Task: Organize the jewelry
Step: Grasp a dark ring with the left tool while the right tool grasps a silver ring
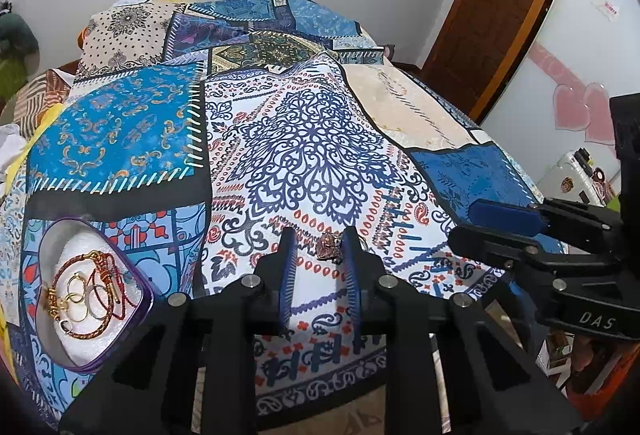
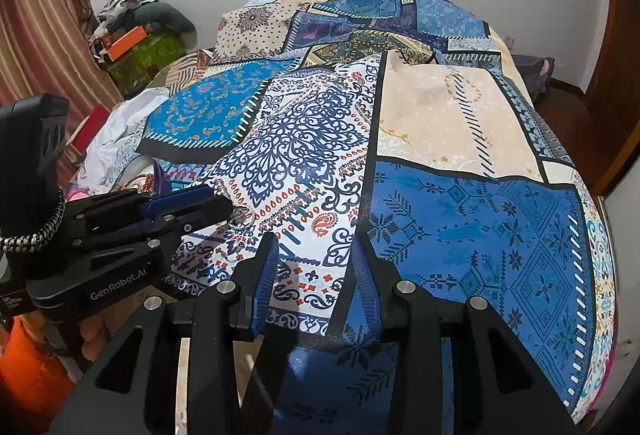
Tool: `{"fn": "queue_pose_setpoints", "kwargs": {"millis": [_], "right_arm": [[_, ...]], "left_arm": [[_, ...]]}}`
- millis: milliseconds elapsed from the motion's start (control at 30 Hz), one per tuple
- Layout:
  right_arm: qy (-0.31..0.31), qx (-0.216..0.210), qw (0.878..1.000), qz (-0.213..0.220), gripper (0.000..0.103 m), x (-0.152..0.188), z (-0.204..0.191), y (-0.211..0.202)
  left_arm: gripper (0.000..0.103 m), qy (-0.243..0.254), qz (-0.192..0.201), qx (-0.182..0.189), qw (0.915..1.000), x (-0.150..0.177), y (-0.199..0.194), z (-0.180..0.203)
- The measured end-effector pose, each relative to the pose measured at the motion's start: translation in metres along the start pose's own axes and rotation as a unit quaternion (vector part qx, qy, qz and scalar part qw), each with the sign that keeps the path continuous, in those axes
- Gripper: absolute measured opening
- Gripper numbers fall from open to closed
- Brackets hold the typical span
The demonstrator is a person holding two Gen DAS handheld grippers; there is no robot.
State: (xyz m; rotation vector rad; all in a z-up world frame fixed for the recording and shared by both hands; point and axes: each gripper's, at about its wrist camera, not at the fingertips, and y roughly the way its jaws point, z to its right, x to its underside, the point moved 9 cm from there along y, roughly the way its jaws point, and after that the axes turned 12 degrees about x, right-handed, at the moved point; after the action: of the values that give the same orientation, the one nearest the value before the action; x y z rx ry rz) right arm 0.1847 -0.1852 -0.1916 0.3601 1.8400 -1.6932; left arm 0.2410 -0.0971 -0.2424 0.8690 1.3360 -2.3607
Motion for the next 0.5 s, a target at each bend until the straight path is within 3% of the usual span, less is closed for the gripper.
{"fn": "queue_pose_setpoints", "kwargs": {"millis": [233, 500], "right_arm": [[-0.001, -0.007, 1.000, -0.002, 0.035, -0.001, -0.002, 0.003], [-0.025, -0.014, 1.000, 0.007, 0.035, 0.000, -0.021, 0.004]], "left_arm": [[0.009, 0.004, -0.002, 0.014, 0.9999, 0.000, 0.001, 0.005], [0.008, -0.007, 0.006, 0.017, 0.9998, 0.001, -0.003, 0.002]]}}
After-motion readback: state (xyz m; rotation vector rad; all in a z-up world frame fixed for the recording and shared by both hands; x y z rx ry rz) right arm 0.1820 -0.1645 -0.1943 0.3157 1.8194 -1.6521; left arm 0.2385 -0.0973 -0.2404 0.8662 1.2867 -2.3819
